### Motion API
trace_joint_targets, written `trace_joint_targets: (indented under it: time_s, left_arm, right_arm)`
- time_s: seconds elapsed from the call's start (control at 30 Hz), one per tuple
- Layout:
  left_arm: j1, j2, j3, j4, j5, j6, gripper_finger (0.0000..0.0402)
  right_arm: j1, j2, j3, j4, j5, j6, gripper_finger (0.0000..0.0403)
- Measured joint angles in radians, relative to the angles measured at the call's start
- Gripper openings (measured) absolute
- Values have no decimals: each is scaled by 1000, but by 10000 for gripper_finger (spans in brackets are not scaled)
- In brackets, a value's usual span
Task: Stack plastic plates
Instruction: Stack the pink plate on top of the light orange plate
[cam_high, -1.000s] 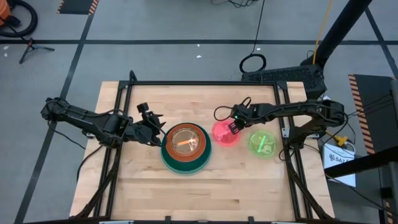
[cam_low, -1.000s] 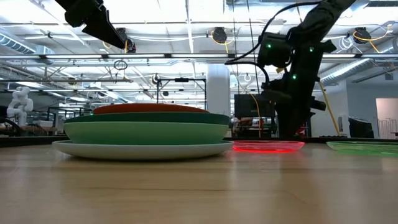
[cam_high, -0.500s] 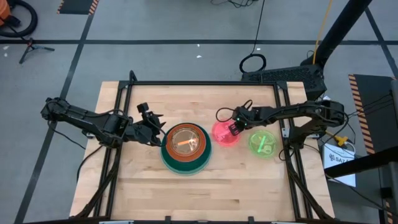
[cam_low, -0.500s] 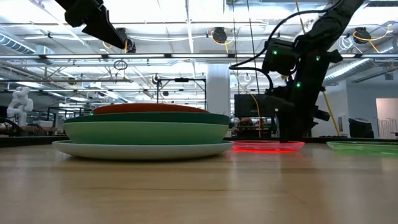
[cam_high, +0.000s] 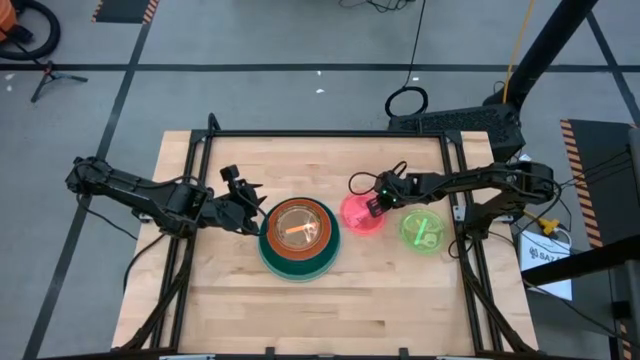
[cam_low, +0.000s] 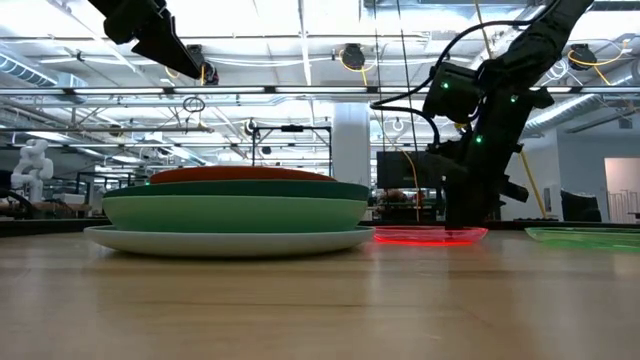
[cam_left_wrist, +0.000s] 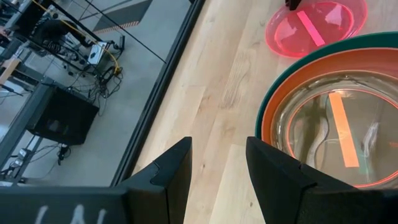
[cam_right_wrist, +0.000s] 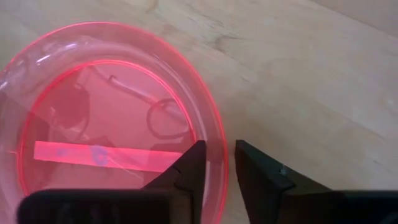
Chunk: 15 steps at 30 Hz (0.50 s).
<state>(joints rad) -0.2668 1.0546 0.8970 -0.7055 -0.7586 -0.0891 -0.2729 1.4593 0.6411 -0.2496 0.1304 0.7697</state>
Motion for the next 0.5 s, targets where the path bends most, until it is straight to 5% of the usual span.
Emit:
trace_joint_targets:
  time_s: [0.3,0.5]
  left_arm:
    - [0,0,0,0,0,0,159]
    - [0,0,0,-1,0,0,159]
  right_arm:
    - [-1,-5,0,8,-5,-1,7]
    - [-28,-94,0,9,-4,-25,5]
